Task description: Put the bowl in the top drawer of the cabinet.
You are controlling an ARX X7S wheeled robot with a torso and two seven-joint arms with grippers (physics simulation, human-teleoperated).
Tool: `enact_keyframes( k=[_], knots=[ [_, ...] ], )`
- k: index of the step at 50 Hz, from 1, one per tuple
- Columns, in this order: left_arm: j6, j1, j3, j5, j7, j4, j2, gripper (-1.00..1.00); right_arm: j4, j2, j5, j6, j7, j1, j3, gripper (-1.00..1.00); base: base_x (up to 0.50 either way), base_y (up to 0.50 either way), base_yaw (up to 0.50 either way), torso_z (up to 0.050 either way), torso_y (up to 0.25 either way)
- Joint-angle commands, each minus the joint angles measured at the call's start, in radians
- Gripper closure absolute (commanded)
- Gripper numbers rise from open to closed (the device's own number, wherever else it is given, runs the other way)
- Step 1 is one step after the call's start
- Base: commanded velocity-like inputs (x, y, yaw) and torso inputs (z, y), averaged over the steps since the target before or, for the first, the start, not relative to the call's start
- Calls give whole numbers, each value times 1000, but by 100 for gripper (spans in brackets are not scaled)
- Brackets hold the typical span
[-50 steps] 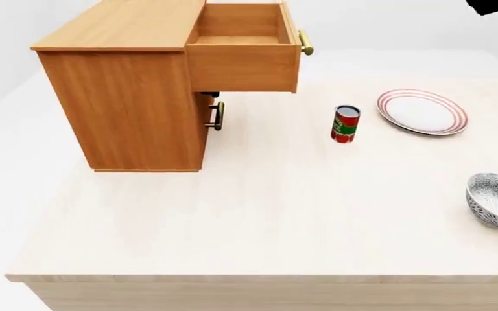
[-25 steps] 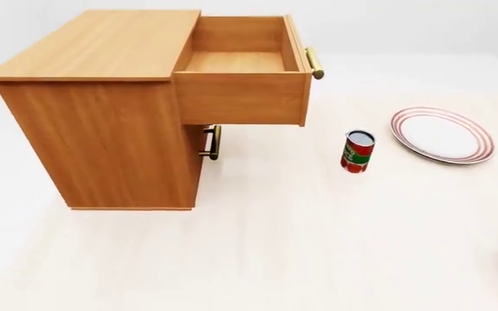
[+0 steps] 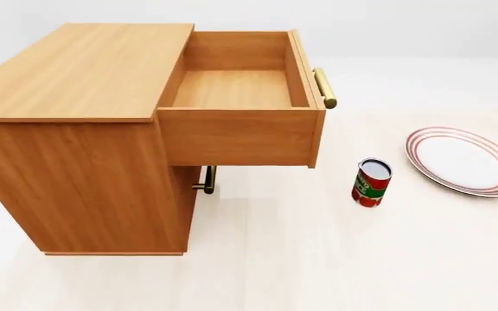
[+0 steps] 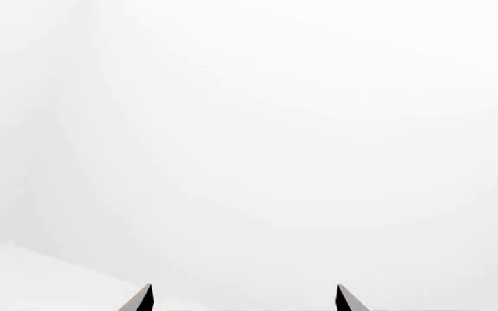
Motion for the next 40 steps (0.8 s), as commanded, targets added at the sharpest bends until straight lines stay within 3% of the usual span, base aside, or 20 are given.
enact_keyframes(
  k=[1, 9, 20, 26, 32, 40],
  knots=[
    [-44, -75, 36, 18, -30, -30, -8, -100, 77, -9, -51, -10, -65, 64, -47, -100, 410, 0, 0, 0, 0],
    [-84, -106, 13, -29, -79, -14, -16, -100, 47, 13, -29, 42, -40, 70, -30, -100, 406, 0, 0, 0, 0],
    [-144, -153, -16, -103, -145, -10, -28, -100, -19, 141, -15, 260, -122, 198, -120, -100, 0, 0, 0, 0, 0],
    [-180, -190, -44, -164, -194, -8, -37, -100, -66, 249, -43, 411, -258, 340, -269, -100, 0, 0, 0, 0, 0],
    [-179, -200, -51, -177, -200, -7, -38, -100, -135, 340, -127, 493, -429, 485, -505, -100, 0, 0, 0, 0, 0],
    [-188, -213, -66, -212, -225, -4, -37, -100, -306, 445, -375, 577, -828, 522, -708, -100, 0, 0, 0, 0, 0]
  ],
)
